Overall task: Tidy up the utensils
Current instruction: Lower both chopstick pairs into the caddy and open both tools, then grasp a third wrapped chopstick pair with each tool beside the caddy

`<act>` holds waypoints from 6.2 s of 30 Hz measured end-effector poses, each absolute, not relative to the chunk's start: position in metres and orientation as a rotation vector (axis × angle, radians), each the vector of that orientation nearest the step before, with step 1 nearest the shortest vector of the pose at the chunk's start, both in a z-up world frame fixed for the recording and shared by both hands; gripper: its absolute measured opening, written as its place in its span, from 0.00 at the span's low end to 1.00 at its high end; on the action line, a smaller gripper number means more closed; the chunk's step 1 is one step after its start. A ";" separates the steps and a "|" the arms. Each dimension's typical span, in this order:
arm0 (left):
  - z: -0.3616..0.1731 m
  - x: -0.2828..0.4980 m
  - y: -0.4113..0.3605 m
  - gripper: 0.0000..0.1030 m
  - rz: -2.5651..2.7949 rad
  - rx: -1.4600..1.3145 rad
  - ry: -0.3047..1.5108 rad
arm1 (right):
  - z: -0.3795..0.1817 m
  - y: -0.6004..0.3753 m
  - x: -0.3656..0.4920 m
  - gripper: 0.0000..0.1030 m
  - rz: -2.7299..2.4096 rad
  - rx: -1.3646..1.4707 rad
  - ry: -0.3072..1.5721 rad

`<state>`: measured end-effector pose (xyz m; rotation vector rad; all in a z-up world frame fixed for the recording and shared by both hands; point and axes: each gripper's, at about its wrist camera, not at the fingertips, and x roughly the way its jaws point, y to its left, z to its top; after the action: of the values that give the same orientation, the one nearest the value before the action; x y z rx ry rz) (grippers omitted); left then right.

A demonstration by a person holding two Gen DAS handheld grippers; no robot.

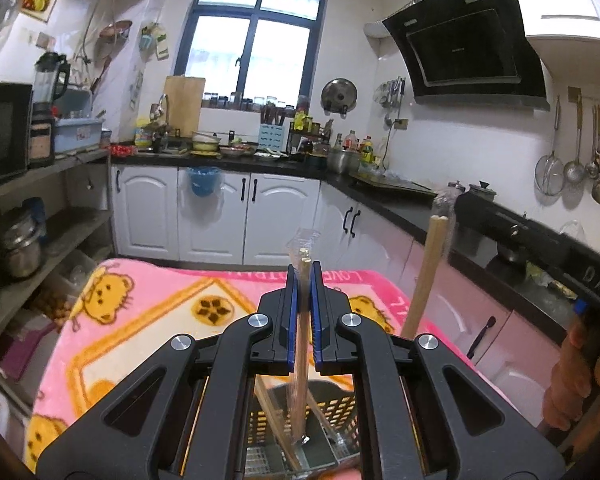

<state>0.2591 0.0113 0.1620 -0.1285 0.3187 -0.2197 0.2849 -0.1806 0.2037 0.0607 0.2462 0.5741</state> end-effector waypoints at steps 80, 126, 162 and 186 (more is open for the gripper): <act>0.083 0.214 0.045 0.41 -0.208 -0.206 0.453 | 0.076 -0.225 0.236 0.28 0.523 0.117 0.537; 0.028 0.157 0.028 0.89 -0.240 -0.180 0.576 | 0.030 -0.255 0.174 0.51 0.482 0.090 0.601; -0.038 0.206 0.040 0.77 -0.174 -0.229 0.797 | -0.017 -0.234 0.211 0.51 0.498 0.023 0.780; -0.067 0.245 0.061 0.38 -0.121 -0.298 0.900 | -0.062 -0.229 0.256 0.36 0.488 0.007 0.928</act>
<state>0.2448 0.0613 -0.0668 -0.2983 0.9005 -0.1211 0.2564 -0.2291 -0.0621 0.0073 0.9276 0.4885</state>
